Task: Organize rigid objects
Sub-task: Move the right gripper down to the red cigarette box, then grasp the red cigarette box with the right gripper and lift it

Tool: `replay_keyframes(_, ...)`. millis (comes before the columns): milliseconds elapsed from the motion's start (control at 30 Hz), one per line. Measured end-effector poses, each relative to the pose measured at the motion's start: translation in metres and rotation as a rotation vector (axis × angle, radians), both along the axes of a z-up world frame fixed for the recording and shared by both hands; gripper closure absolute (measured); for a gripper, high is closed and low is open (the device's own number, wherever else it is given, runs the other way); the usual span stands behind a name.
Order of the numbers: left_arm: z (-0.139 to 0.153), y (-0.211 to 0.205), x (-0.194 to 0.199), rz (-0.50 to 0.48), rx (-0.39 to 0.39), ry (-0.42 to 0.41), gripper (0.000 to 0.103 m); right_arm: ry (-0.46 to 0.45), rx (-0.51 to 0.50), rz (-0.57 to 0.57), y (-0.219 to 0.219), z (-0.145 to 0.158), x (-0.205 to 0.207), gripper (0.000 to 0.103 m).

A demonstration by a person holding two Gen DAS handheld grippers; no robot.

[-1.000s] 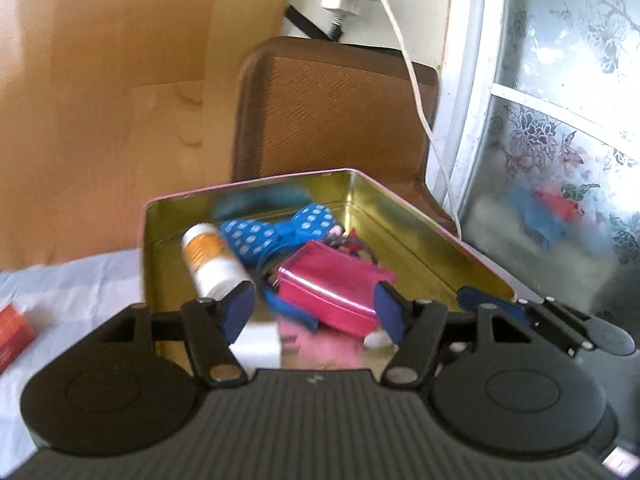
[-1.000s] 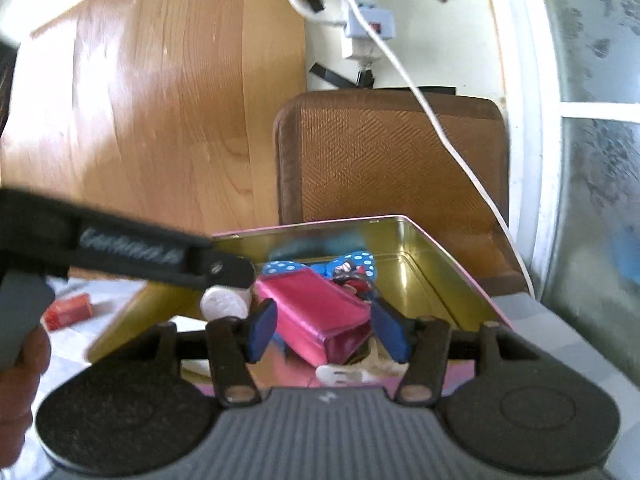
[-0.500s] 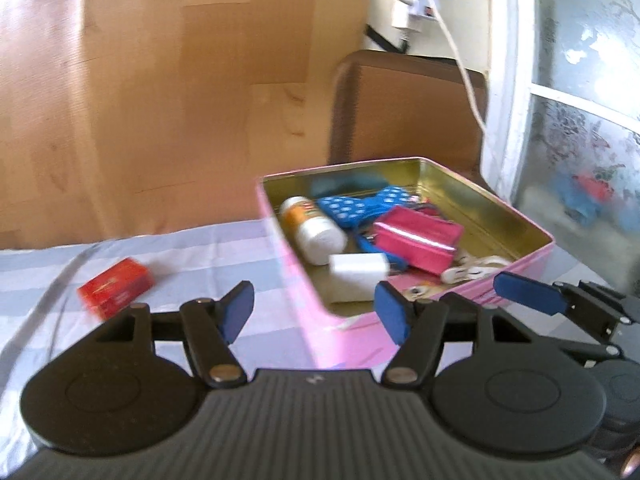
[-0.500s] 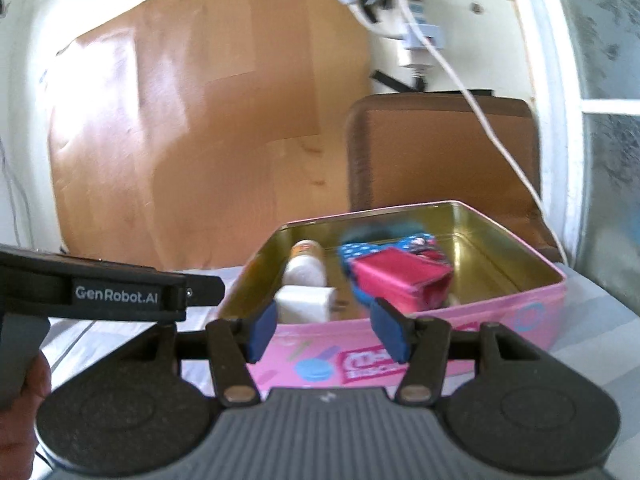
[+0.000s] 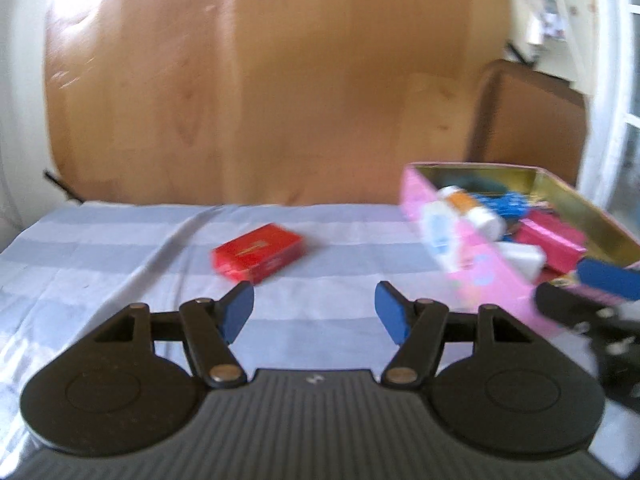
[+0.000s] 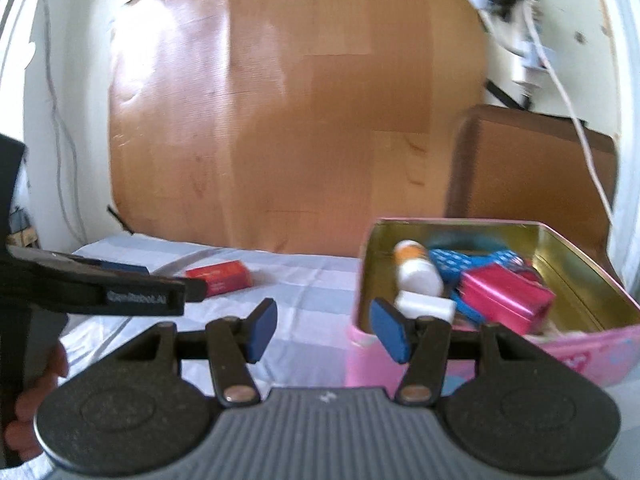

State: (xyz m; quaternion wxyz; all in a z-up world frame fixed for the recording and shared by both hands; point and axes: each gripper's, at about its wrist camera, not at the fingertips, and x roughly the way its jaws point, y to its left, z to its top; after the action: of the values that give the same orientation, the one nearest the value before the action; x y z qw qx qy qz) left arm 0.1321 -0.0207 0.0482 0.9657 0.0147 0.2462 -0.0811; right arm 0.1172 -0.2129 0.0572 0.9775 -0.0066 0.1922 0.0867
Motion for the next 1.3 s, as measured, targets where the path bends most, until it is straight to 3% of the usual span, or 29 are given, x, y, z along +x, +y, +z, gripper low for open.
replay_keyframes(600,-0.045,0.084,0.05,0.169,-0.017,0.102,0.034,0.115,-0.01,0.119,0.091,-0.021,0.07,0.045)
replay_keyframes(700,-0.048,0.096,0.057,0.186,-0.077,0.137,0.034,0.143,-0.003,0.131,0.104,-0.028,0.094,0.04)
replay_keyframes(767,-0.047,0.101,0.057,0.213,-0.081,0.129,0.034,0.149,0.012,0.15,0.113,-0.032,0.113,0.023)
replay_keyframes(833,-0.047,0.108,0.058,0.239,-0.101,0.135,0.031,0.133,0.005,0.194,0.123,-0.035,0.129,0.018)
replay_keyframes(933,-0.048,0.115,0.061,0.249,-0.142,0.152,0.031,0.086,-0.082,0.23,0.143,-0.041,0.152,0.002)
replay_keyframes(1067,-0.047,0.116,0.062,0.252,-0.146,0.152,0.03,0.144,-0.114,0.309,0.162,-0.05,0.187,0.0)
replay_keyframes(1300,-0.048,0.115,0.062,0.25,-0.124,0.151,0.027,0.209,-0.137,0.26,0.168,-0.06,0.227,0.0)
